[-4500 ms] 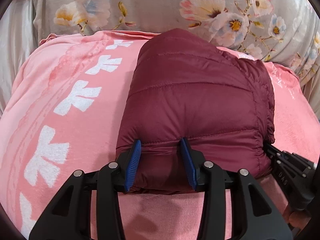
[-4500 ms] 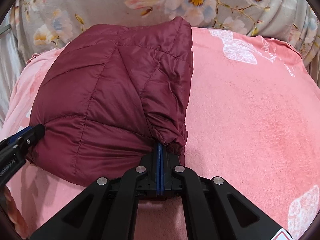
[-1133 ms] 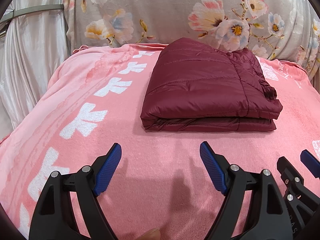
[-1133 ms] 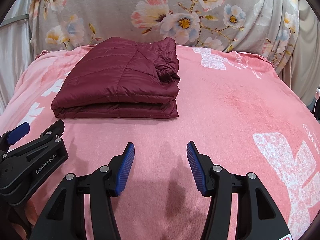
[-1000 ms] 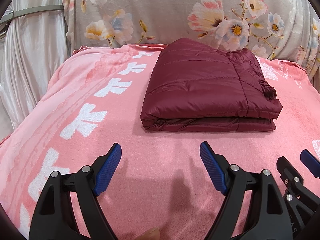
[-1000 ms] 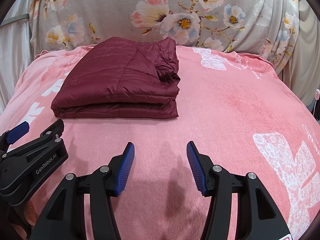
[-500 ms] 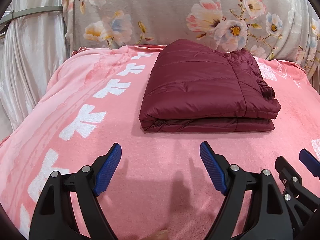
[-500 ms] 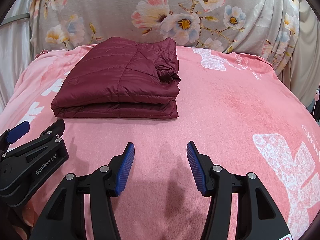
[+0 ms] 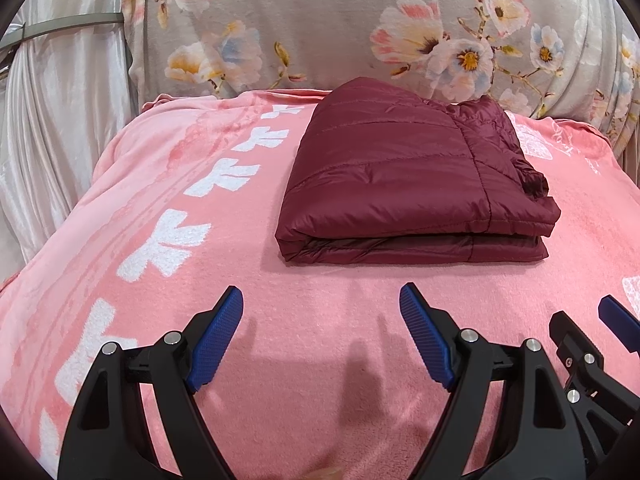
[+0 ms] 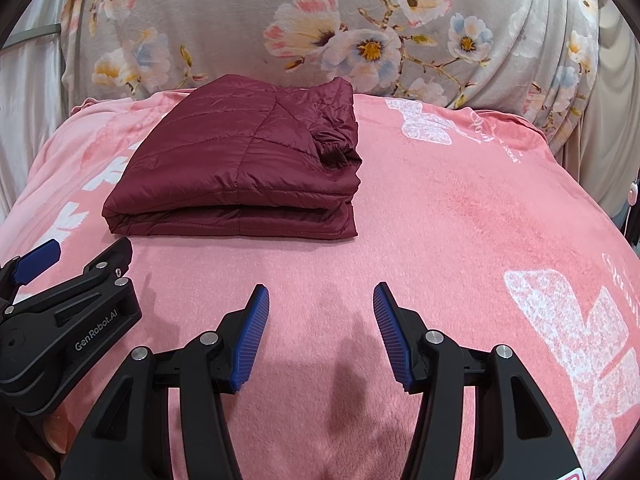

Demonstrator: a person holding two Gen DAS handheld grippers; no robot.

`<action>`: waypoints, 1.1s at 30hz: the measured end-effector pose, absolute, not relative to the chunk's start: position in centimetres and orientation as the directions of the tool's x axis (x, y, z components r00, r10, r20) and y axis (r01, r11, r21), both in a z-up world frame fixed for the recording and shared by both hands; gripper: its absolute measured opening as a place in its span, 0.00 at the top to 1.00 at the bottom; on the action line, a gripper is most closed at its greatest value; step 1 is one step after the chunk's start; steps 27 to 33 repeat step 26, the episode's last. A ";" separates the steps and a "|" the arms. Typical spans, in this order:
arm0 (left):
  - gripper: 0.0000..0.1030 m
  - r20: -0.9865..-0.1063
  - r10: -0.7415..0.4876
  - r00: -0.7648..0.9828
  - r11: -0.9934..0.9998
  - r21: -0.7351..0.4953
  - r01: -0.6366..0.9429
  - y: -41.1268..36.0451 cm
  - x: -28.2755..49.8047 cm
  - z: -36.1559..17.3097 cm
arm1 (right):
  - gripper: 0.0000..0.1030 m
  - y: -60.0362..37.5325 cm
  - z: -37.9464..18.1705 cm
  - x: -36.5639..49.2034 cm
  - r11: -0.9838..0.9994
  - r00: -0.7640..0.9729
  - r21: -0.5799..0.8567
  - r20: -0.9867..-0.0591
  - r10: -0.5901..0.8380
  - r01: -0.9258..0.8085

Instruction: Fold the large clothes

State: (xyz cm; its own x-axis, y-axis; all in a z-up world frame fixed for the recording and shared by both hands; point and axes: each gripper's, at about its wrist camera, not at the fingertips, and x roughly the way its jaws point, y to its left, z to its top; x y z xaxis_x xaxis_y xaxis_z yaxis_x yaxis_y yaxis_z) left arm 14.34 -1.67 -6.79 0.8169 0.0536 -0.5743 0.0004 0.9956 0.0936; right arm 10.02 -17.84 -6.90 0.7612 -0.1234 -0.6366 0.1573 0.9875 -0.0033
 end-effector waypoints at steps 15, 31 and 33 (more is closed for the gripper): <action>0.24 -0.574 0.050 0.817 0.995 0.095 0.007 -2.0 14.3 -6.9 | 0.48 -17.6 -6.9 10.0 0.988 0.761 -0.004 -0.637 -0.123 0.157; 0.24 -0.573 0.050 0.818 0.996 0.095 0.006 -1.8 14.3 -7.0 | 0.48 -17.7 -6.9 10.0 0.988 0.761 -0.004 -0.637 -0.122 0.155; 0.24 -0.573 0.050 0.818 0.996 0.095 0.006 -1.8 14.3 -7.0 | 0.48 -17.7 -6.9 10.0 0.988 0.761 -0.004 -0.637 -0.122 0.155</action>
